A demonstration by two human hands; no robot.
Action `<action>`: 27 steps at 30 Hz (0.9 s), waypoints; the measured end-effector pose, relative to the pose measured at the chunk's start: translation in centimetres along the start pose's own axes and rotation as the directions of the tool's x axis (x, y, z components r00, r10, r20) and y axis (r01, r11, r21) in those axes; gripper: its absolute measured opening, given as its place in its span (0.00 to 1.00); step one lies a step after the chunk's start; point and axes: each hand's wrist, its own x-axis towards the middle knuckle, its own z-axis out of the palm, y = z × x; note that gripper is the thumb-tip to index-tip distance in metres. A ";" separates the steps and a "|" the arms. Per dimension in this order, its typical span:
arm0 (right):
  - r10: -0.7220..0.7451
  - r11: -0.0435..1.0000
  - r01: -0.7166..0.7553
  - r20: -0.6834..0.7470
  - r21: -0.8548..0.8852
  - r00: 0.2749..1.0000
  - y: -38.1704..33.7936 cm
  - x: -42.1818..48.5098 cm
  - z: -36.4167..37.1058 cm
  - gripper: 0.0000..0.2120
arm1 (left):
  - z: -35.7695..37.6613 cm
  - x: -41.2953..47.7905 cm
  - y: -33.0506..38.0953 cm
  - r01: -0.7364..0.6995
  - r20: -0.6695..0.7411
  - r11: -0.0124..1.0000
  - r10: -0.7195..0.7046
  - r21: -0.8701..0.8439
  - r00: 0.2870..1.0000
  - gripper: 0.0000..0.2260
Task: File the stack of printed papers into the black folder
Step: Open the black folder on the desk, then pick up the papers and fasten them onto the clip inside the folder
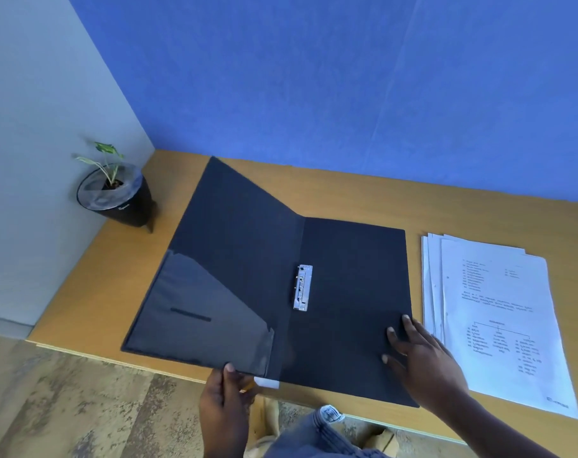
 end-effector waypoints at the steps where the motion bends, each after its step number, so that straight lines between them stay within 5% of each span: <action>1: 0.001 1.000 -0.001 0.005 0.006 1.000 -0.1 0.1 0.0 0.28 | -0.1 0.2 0.0 0.024 -0.009 1.000 -0.024 -0.006 1.000 0.12; 8: -0.012 1.000 0.011 0.020 0.014 1.000 -0.2 0.6 -0.4 0.28 | -1.0 0.3 -0.1 0.212 -0.045 0.975 -0.215 -0.061 0.976 0.14; 12: 0.005 1.000 -0.005 0.022 0.012 1.000 -0.2 0.6 -0.3 0.27 | -1.3 0.0 0.5 0.308 -0.073 0.951 -0.304 0.043 0.950 0.18; 15: 0.004 1.000 -0.004 0.041 -0.012 0.999 -0.4 0.8 -0.3 0.27 | -0.7 -0.3 1.3 0.351 0.105 0.912 -0.378 0.211 0.920 0.19; 17: 0.000 1.000 0.001 0.055 -0.021 0.998 -0.4 0.9 -0.4 0.28 | 0.4 -0.1 2.5 0.249 0.307 0.899 -0.366 0.359 0.879 0.18; 20: -0.008 0.999 0.011 0.074 -0.036 0.997 -0.3 1.1 -0.5 0.28 | 2.9 2.5 4.6 -0.126 0.492 0.836 -0.187 0.534 0.850 0.15; 23: -0.012 0.999 0.014 0.087 -0.029 0.996 -0.3 1.2 -0.6 0.28 | 5.9 6.2 6.7 -0.366 0.530 0.649 -0.068 0.667 0.845 0.09; 27: -0.022 0.999 0.025 0.105 -0.032 0.994 -0.3 1.2 -1.0 0.28 | 8.3 9.9 8.2 -0.431 0.538 0.512 -0.073 0.743 0.840 0.07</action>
